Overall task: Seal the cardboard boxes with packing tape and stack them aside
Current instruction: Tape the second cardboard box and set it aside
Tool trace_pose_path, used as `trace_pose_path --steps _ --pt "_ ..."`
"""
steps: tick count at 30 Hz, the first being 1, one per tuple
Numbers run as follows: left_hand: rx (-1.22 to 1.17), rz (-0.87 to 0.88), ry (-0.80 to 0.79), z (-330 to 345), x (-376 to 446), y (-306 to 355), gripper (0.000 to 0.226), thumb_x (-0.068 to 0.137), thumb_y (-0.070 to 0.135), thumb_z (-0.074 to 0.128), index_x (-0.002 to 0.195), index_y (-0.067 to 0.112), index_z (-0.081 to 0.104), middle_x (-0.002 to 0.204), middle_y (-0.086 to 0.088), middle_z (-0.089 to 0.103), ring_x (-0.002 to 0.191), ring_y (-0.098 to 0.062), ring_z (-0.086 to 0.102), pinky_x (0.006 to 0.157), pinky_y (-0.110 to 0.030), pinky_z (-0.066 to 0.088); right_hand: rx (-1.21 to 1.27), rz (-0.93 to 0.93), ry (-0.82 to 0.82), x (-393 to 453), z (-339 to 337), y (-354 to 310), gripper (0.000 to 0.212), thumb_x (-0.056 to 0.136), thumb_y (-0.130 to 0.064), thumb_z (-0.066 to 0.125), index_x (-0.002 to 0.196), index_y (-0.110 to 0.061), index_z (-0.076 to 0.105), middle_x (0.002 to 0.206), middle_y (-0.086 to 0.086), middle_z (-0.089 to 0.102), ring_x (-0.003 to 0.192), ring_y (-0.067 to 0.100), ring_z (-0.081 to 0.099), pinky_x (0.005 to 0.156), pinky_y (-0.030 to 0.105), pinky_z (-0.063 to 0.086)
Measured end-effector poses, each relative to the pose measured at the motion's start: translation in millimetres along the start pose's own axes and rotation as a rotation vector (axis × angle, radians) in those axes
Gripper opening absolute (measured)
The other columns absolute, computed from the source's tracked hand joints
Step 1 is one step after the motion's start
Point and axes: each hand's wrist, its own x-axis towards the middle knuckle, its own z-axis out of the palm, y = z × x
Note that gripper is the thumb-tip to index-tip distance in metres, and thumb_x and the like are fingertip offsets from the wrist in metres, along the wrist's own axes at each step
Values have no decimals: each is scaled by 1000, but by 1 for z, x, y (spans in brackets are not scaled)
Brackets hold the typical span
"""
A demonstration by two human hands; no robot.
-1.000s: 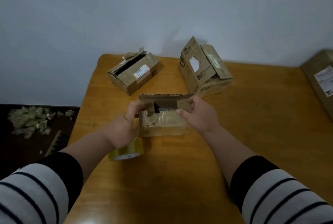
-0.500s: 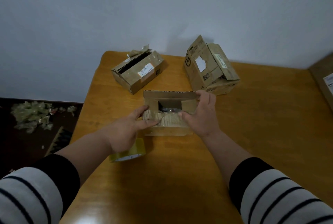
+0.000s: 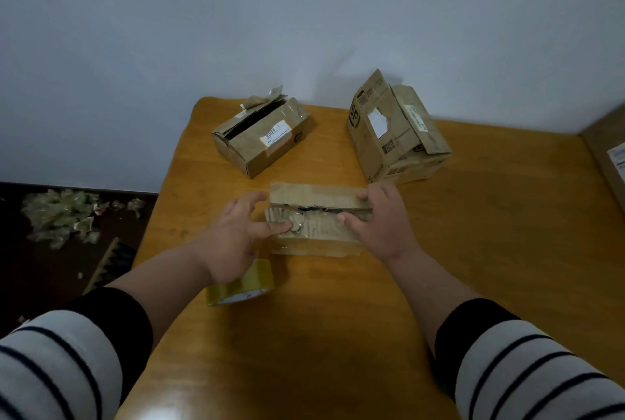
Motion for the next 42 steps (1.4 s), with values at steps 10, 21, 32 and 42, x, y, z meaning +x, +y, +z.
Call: trace_pose_path --steps 10,21,32,42 --pt "12 12 -79 -9 -3 2 77 93 6 51 146 55 24 157 15 -32 140 -21 37 90 -27 50 -13 29 -12 -1 6 -7 17 97 -25 56 101 -9 51 109 1 44 98 20 46 83 31 42" --pt "-164 -41 168 8 -8 -2 84 89 -1 55 152 42 21 148 8 20 133 -18 34 100 -22 37 56 121 -30 6 6 -10 19 96 -24 55 115 -20 55 124 -6 42 101 8 46 72 15 36" --pt "-192 -134 218 13 -9 6 67 91 2 54 143 37 32 141 0 52 120 -21 54 95 -33 48 102 209 -10 4 13 -16 33 100 -20 50 132 -13 46 137 0 39 111 5 39 94 23 37" --pt "-227 -176 173 8 -12 6 68 91 6 56 142 41 27 133 -1 57 115 -19 57 92 -34 53 -16 211 -61 7 8 -20 34 100 -27 50 132 -14 48 143 5 39 126 25 43 103 36 39"
